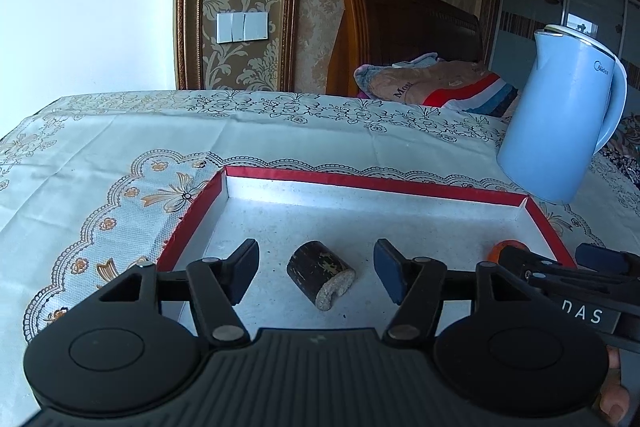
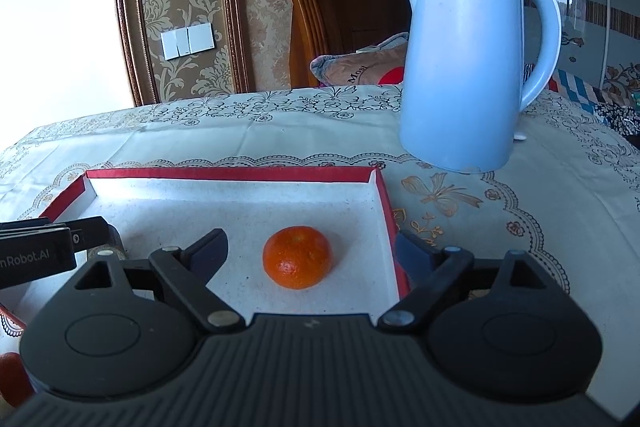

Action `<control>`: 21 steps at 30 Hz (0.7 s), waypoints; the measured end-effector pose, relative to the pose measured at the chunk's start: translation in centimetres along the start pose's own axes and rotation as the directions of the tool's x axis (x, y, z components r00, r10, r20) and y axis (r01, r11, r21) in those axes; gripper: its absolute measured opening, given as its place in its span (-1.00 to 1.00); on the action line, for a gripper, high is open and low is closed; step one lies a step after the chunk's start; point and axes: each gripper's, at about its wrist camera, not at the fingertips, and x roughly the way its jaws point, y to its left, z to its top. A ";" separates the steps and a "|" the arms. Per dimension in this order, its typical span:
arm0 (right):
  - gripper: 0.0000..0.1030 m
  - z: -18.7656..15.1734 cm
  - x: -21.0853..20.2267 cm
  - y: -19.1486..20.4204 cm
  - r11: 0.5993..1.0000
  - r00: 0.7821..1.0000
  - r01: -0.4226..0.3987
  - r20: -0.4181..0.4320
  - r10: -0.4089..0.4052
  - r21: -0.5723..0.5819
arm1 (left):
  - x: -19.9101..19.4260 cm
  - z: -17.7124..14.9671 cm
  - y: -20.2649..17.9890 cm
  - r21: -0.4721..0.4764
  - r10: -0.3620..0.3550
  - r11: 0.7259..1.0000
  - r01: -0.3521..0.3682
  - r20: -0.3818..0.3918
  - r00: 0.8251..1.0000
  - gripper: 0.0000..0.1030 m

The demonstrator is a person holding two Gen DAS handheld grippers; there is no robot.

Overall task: Organize fruits
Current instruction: 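Lower the eggplant slice into the tray and open the left gripper, then withdraw both grippers from the tray back toward the fruit row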

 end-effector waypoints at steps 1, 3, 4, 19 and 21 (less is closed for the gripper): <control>0.77 -0.1 -0.1 0.0 1.000 1.000 -0.002 0.002 0.002 0.000 | -0.2 -0.1 0.1 -0.001 -0.001 1.000 0.001 0.003 1.000 0.22; 0.79 -0.1 -0.3 0.0 1.000 1.000 -0.004 0.005 0.004 0.002 | -0.5 -0.2 0.2 -0.004 -0.009 1.000 0.009 0.006 1.000 0.22; 0.79 -0.2 -0.3 0.1 1.000 1.000 -0.007 0.005 0.007 0.002 | -0.7 -0.3 0.3 -0.006 -0.015 1.000 0.015 0.008 1.000 0.22; 1.00 -1.7 -2.6 -0.4 1.000 1.000 -0.016 0.021 0.016 0.010 | -3.0 -3.1 -0.7 0.088 -0.013 0.996 0.009 0.043 0.999 0.33; 1.00 -1.9 -3.0 -0.6 1.000 1.000 -0.015 0.026 0.015 0.020 | -3.3 -3.3 -0.7 0.093 -0.010 0.996 0.005 0.048 0.999 0.33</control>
